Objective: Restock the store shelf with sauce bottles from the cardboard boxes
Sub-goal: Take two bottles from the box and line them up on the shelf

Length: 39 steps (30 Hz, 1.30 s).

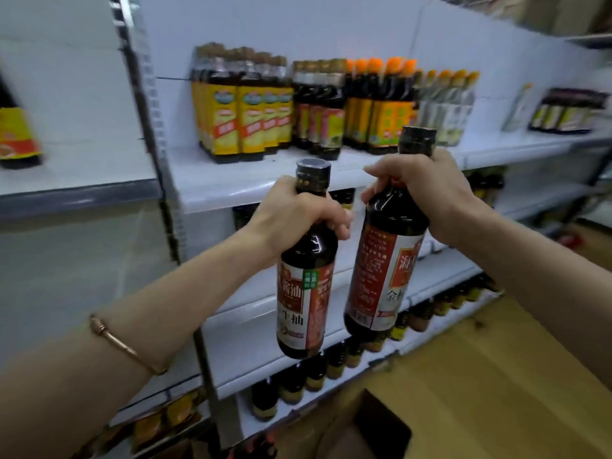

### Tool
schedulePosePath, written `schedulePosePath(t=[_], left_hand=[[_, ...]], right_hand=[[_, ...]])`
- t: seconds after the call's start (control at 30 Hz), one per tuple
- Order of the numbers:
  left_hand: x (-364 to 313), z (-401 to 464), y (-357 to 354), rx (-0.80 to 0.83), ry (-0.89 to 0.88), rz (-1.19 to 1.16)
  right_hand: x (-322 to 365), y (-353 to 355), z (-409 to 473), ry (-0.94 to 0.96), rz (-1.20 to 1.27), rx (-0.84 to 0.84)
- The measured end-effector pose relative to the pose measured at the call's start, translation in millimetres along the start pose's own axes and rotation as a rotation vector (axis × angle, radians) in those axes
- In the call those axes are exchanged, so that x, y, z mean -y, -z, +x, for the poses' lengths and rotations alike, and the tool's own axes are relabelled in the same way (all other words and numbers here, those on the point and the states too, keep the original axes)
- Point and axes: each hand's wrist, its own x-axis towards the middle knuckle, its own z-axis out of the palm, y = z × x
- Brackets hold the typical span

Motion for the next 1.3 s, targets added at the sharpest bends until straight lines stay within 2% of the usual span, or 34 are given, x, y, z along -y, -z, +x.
schedulePosePath(t=[0.27, 0.53, 0.67, 1.0, 1.3], left_hand=[[-3, 103, -169, 0.156, 0.026, -0.017], [-12, 199, -298, 0.23, 0.034, -0.047], [-7, 255, -342, 0.286, 0.02, -0.017], [12, 421, -415, 0.3, -0.061, -0.02], [21, 551, -456, 0.23, -0.014, -0.064]], right_hand=[[-48, 180, 18, -0.051, -0.014, -0.162], [-81, 314, 49, -0.08, -0.132, -0.273], [-100, 367, 81, -0.082, -0.145, -0.3], [-153, 465, 210, -0.106, -0.216, -0.314], [-185, 547, 330, -0.094, -0.166, -0.323]])
